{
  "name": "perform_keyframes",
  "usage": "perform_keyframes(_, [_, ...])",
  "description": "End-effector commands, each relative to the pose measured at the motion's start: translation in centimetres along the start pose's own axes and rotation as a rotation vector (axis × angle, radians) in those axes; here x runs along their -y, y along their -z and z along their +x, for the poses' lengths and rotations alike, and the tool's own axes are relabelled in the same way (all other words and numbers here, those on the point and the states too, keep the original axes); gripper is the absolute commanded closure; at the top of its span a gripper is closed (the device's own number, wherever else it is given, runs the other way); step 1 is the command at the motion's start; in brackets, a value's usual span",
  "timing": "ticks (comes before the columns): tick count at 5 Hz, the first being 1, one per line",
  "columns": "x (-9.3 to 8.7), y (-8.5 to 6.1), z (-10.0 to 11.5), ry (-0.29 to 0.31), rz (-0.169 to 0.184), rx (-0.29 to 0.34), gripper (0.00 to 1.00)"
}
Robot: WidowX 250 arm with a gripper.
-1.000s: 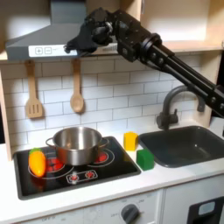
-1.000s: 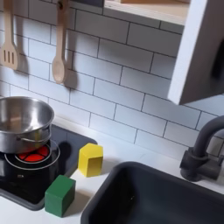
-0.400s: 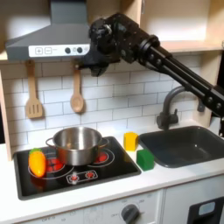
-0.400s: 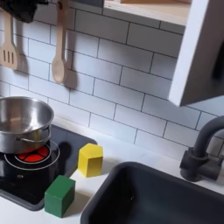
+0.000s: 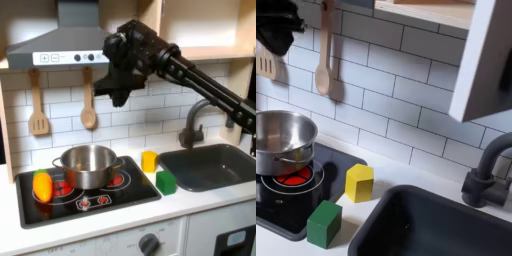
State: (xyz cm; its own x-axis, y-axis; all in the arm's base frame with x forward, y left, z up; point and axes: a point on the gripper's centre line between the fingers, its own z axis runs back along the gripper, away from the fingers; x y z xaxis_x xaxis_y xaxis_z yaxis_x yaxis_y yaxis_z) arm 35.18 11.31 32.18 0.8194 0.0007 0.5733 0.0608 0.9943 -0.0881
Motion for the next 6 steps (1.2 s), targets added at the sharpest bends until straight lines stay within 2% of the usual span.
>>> perform_keyframes(1, [0.4,0.8,-3.7,0.025,0.007,-0.207,1.0])
perform_keyframes(2, [0.4,1.3,-4.9,0.025,-0.003,-0.256,1.0])
perform_keyframes(3, [0.2,1.6,-6.1,0.017,0.012,-0.294,1.0])
perform_keyframes(5, [0.1,2.3,-7.1,0.054,0.038,-0.317,1.0])
perform_keyframes(6, [0.0,2.0,-7.1,0.048,0.04,-0.312,0.0])
